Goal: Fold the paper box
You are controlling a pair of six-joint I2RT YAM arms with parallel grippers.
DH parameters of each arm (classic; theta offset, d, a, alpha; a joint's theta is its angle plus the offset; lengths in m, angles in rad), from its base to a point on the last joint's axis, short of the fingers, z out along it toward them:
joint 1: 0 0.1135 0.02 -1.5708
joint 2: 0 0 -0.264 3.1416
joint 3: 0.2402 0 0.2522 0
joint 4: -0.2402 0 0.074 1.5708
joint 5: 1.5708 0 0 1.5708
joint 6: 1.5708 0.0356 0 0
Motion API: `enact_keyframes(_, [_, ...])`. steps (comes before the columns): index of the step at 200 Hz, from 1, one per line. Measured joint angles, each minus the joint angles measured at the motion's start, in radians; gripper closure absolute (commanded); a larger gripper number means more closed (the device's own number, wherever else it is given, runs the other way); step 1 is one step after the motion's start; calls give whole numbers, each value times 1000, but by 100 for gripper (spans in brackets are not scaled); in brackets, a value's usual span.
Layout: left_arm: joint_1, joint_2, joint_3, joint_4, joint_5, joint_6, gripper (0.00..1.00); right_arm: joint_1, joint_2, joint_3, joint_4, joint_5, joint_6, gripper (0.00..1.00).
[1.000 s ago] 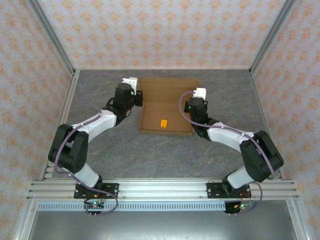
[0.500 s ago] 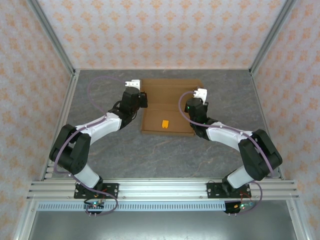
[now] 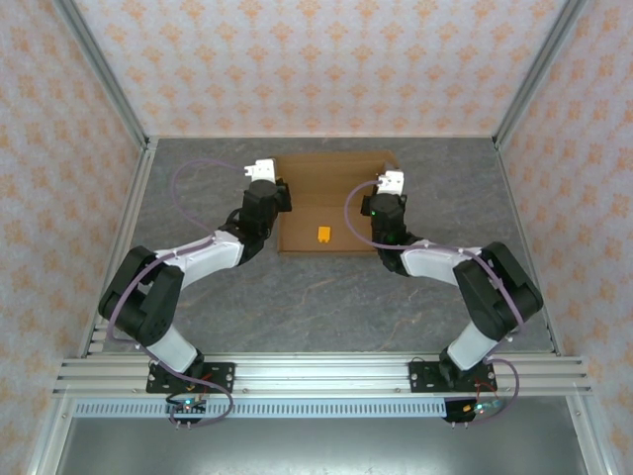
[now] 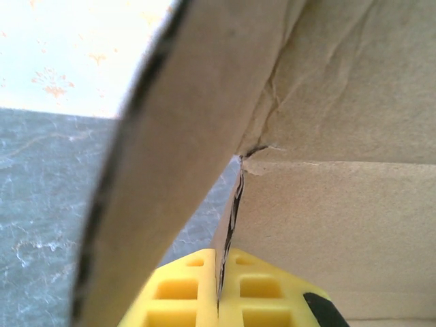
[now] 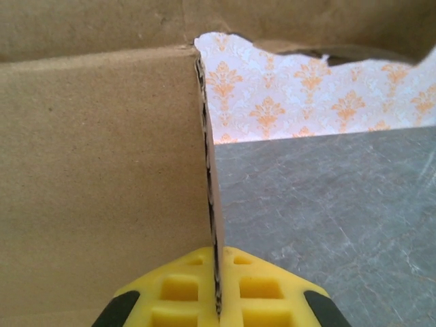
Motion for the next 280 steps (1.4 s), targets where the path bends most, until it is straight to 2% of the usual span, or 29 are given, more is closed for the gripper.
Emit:
enact_keyframes(75, [-1, 49, -95, 177, -36, 34, 100, -18, 104, -60, 201, -77, -49, 100])
enact_keyframes(150, [-29, 50, -177, 309, -79, 48, 100, -18, 106, -135, 322, -110, -62, 100])
enact_keyframes(183, [-33, 50, -211, 359, -82, 60, 100, -18, 106, -170, 376, -124, -63, 96])
enact_keyframes(234, [-44, 40, -253, 403, -90, 60, 100, 1, 97, -209, 391, -116, -50, 91])
enact_keyframes(280, [-62, 31, -289, 437, -124, 61, 100, 52, 67, -256, 383, -50, 0, 91])
